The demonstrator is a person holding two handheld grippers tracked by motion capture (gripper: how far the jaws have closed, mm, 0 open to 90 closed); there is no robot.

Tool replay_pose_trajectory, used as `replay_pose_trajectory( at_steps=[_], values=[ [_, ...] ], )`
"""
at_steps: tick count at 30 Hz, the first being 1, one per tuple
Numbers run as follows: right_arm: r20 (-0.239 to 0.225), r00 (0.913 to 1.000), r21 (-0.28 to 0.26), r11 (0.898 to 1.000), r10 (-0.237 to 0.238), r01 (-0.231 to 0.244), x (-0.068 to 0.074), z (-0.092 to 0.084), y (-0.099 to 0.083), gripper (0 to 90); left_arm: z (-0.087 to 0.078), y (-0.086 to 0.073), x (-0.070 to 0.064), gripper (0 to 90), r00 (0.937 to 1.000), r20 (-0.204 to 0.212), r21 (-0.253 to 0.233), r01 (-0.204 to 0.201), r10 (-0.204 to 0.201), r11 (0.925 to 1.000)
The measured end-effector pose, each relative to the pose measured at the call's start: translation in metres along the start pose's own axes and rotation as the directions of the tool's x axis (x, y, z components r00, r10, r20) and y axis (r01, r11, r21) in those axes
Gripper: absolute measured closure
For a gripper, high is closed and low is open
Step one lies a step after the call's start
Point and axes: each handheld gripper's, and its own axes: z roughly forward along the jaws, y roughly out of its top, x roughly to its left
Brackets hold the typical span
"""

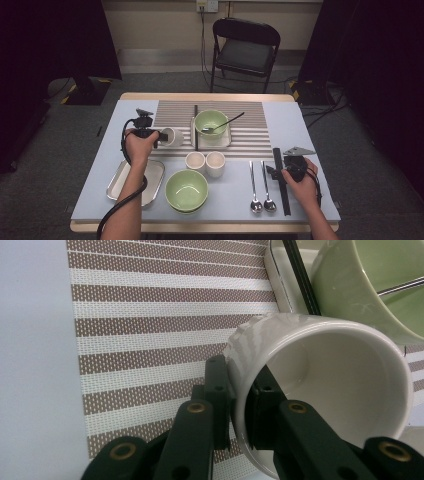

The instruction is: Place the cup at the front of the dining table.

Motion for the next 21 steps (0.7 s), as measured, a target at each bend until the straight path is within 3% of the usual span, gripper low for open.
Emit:
replay_pose_trajectory(
  at_steps=[21],
  values=[
    [0.000,1.0000,0.000,1.000,0.001,-0.001,0.0000,0.0000,0.0000,15.2,0.0036,0.0004,0.0029,82.3,0.9994,-0.024,-0.021,0.025,-0.026,0.9995]
  ],
)
